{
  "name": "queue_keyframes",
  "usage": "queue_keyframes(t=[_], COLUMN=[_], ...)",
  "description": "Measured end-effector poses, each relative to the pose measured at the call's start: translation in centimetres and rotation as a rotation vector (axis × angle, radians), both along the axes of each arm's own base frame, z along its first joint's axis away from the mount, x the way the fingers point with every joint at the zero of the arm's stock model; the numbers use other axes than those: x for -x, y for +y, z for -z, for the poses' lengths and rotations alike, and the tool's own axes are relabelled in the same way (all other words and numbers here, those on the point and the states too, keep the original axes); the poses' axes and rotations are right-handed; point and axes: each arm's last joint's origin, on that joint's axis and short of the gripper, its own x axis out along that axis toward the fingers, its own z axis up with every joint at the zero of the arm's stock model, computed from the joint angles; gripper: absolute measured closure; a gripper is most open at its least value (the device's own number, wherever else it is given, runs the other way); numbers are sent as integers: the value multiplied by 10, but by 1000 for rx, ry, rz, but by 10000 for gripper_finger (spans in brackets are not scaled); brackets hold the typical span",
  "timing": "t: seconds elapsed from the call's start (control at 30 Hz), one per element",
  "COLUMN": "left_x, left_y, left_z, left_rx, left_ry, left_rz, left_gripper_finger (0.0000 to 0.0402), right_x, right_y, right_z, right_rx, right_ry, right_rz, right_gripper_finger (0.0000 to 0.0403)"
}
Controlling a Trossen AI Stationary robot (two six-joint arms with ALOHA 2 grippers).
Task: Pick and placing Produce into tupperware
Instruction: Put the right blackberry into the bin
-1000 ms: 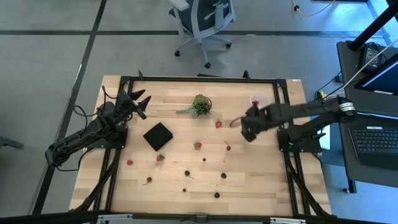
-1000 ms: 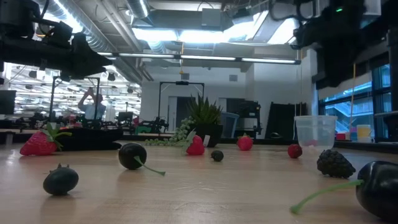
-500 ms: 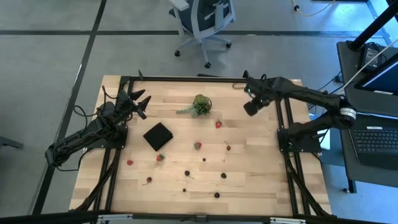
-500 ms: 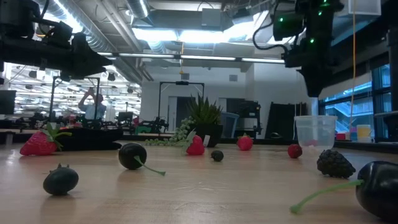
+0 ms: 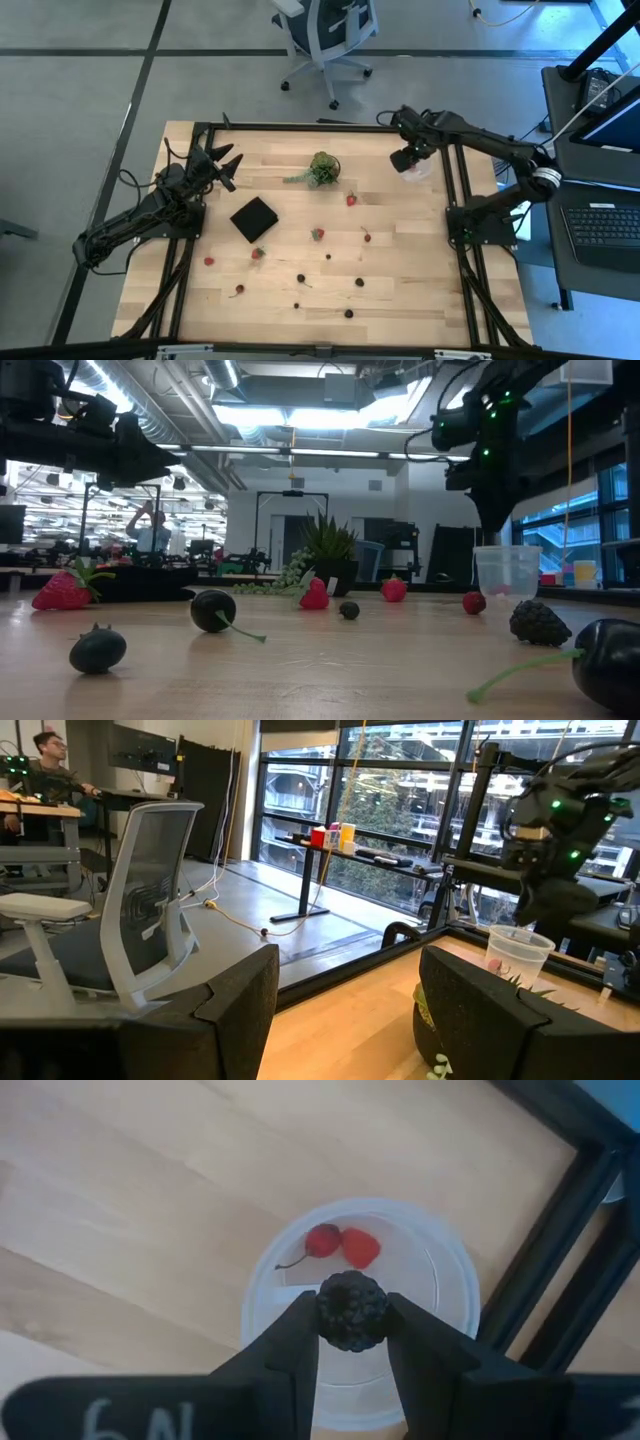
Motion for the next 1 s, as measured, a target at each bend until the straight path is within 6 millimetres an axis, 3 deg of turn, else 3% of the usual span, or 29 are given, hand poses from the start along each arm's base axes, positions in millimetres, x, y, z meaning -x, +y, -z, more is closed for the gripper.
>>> queue_keyframes(t=[0.33, 0.63, 1.0], left_x=[0, 0, 0], left_y=[0, 0, 0], left_z=[1, 1, 1], left_rx=[6, 6, 6], left_ry=[7, 7, 6], left_rz=[0, 0, 0], left_gripper_finger=[166, 166, 166], right_x=[-1, 9, 12], right_y=[-11, -9, -6], right_z=[22, 62, 71], right_rx=[-52, -30, -33], right_ry=[64, 43, 48], right_rz=[13, 11, 6], right_gripper_finger=[297, 297, 293])
